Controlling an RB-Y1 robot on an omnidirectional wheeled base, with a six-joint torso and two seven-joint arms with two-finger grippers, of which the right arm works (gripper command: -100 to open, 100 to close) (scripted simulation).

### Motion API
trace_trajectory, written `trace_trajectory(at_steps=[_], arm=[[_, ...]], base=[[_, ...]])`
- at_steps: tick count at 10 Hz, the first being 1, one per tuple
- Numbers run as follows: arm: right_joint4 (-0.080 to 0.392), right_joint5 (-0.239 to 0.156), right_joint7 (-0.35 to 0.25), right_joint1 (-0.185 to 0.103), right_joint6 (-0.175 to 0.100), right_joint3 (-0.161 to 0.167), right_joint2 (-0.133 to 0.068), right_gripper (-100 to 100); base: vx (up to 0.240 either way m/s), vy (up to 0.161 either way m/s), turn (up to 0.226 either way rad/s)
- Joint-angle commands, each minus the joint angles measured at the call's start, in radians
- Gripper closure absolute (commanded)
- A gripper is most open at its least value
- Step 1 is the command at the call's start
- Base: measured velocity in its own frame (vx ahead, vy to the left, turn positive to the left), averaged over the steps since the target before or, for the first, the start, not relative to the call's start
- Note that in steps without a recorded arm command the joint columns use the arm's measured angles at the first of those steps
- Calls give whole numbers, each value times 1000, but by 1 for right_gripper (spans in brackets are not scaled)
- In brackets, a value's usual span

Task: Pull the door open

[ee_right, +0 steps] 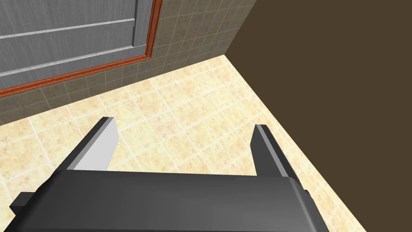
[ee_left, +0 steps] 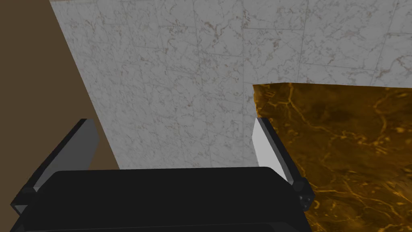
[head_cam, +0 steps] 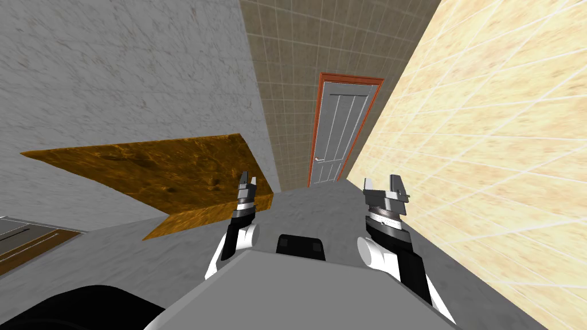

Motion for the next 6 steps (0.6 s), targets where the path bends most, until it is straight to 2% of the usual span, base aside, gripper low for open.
trace_trajectory(at_steps=[1, 3, 6], arm=[[29, -3, -1, -10, -6, 3, -13, -100], [74, -7, -3, -26, -15, 7, -29, -100], [119, -11, -5, -42, -24, 12, -44, -100]], base=[[60, -75, 46], [129, -24, 65], [91, -22, 33]])
